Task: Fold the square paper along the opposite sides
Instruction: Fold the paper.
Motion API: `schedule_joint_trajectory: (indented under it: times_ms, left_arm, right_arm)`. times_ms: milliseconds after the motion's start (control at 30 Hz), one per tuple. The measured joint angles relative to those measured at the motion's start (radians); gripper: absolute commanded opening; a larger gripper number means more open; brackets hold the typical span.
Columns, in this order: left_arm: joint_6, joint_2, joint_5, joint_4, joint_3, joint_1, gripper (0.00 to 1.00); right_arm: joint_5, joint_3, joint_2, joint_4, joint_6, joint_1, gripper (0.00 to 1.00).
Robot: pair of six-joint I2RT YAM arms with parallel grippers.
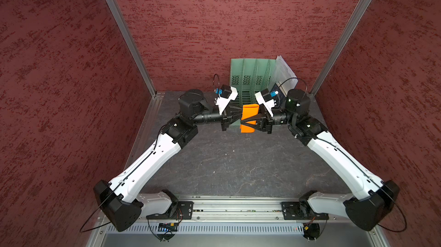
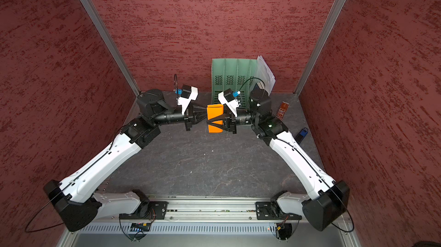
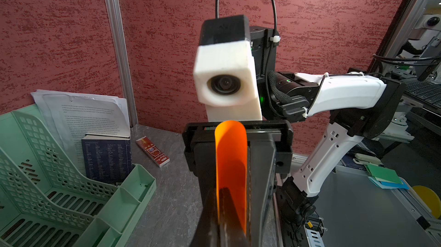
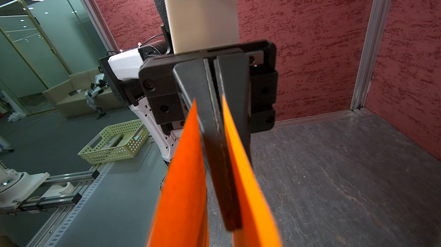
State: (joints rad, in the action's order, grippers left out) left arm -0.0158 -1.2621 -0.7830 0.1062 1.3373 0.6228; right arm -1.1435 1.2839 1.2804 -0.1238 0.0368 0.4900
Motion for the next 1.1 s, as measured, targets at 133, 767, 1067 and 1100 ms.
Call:
schedule_joint_trajectory:
  times_ms: [133, 767, 1067, 1100]
  left_arm:
    - [0.0, 0.0, 0.0, -0.002, 0.0, 0.0, 0.0]
    - [0.0, 0.0, 0.0, -0.018, -0.013, -0.001, 0.0]
    - [0.0, 0.002, 0.0, -0.018, -0.013, -0.001, 0.0]
    - [0.0, 0.002, 0.0, -0.018, -0.013, -0.001, 0.0]
  right_arm:
    - [0.0, 0.0, 0.0, 0.0, 0.0, 0.0, 0.25]
    - [0.0, 0.0, 0.0, 0.002, 0.001, 0.0, 0.26]
    - [0.0, 0.0, 0.0, 0.003, 0.001, 0.0, 0.25]
    - [0.0, 0.0, 0.0, 0.004, 0.001, 0.0, 0.25]
